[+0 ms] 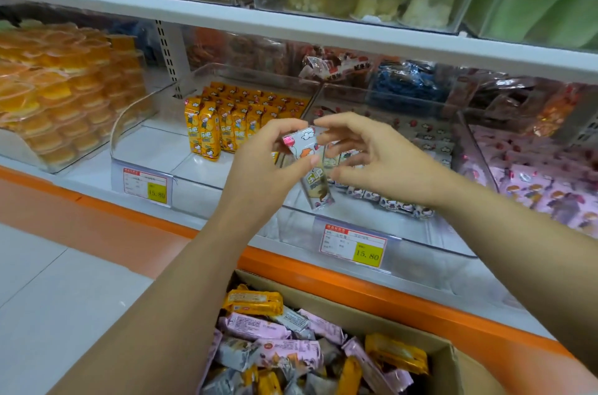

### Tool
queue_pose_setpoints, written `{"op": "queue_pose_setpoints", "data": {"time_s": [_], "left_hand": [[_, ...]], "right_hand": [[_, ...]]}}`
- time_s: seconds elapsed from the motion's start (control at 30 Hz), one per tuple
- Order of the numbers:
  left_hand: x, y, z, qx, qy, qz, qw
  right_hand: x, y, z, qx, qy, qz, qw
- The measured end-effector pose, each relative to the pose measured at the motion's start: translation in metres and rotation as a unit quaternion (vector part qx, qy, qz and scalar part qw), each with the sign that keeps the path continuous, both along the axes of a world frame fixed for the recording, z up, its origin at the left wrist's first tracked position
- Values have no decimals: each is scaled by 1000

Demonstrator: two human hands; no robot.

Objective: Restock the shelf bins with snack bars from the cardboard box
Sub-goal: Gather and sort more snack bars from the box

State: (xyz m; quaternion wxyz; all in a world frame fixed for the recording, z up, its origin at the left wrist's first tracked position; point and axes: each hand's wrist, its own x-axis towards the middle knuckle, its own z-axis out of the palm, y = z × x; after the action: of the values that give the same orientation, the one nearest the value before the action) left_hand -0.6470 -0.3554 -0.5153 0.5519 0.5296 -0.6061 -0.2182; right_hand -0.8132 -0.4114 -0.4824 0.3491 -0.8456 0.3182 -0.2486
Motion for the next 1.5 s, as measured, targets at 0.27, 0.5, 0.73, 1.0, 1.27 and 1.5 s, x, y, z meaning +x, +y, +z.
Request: {"op": "queue_pose_setpoints", "data": {"time_s": [0.27, 0.5, 0.73, 1.0, 1.27, 1.5], "left_hand": [[8, 4, -3, 1, -41, 20, 999], [31, -3, -23, 83, -79, 32, 993], [36, -4, -25, 76, -70, 16, 994], [32, -1, -25, 59, -73, 20, 995], [27, 19, -30, -21, -155, 61, 986], [14, 88, -65, -1, -142, 74, 987]], "right_hand": [[8, -6, -22, -84, 37, -121, 988], [38, -57, -49, -107, 97, -218, 965], [51, -66, -65, -128, 116, -240, 955], [50, -62, -65, -148, 163, -215, 951], [28, -18, -48, -204, 120, -214, 948], [-12, 87, -73, -281, -53, -169, 943]]}}
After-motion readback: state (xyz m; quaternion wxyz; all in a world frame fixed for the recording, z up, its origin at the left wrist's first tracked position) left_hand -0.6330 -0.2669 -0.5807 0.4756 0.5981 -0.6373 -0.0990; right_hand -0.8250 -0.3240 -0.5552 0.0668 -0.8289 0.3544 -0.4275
